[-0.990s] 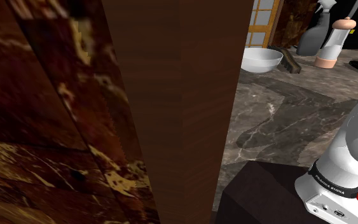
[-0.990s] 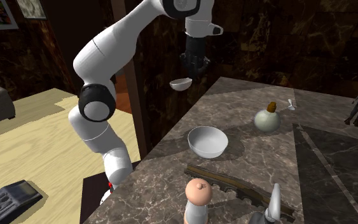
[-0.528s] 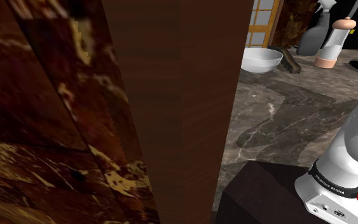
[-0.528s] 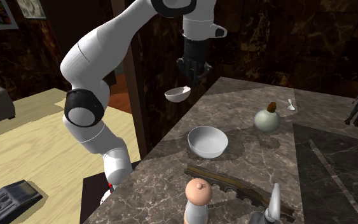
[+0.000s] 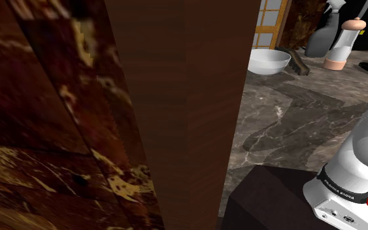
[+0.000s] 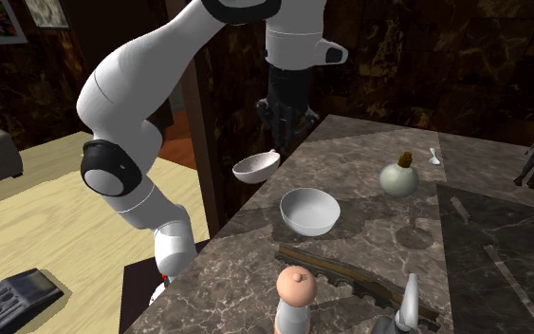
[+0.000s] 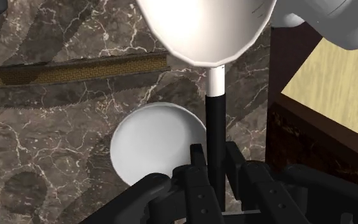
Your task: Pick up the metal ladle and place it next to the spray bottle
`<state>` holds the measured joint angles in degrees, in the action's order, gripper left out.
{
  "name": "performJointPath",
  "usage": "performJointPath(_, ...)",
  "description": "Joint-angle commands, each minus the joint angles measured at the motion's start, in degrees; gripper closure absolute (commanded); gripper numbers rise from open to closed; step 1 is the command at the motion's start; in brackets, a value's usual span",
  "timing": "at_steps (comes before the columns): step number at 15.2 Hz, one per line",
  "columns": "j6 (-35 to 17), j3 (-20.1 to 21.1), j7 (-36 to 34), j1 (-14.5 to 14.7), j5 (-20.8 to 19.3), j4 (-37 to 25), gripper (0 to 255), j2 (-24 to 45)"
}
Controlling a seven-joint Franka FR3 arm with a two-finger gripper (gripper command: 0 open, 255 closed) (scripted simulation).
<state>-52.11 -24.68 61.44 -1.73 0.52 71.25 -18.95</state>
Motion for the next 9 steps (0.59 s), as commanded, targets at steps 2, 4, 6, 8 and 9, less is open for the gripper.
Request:
performJointPath(2,1.0,-4.1,5.8,-0.8,-1.4,-1.5,255,0.7)
performJointPath(4,1.8,-7.3,9.9,-1.4,-2.0,-3.3,255,1.8)
performJointPath(6,2.7,-10.9,14.4,-1.9,-2.3,-5.5,255,3.5)
performJointPath(8,3.5,-15.1,19.3,-2.5,-2.1,-8.2,255,5.8)
performJointPath(9,3.9,-17.0,21.4,-2.8,-1.7,-9.4,255,7.0)
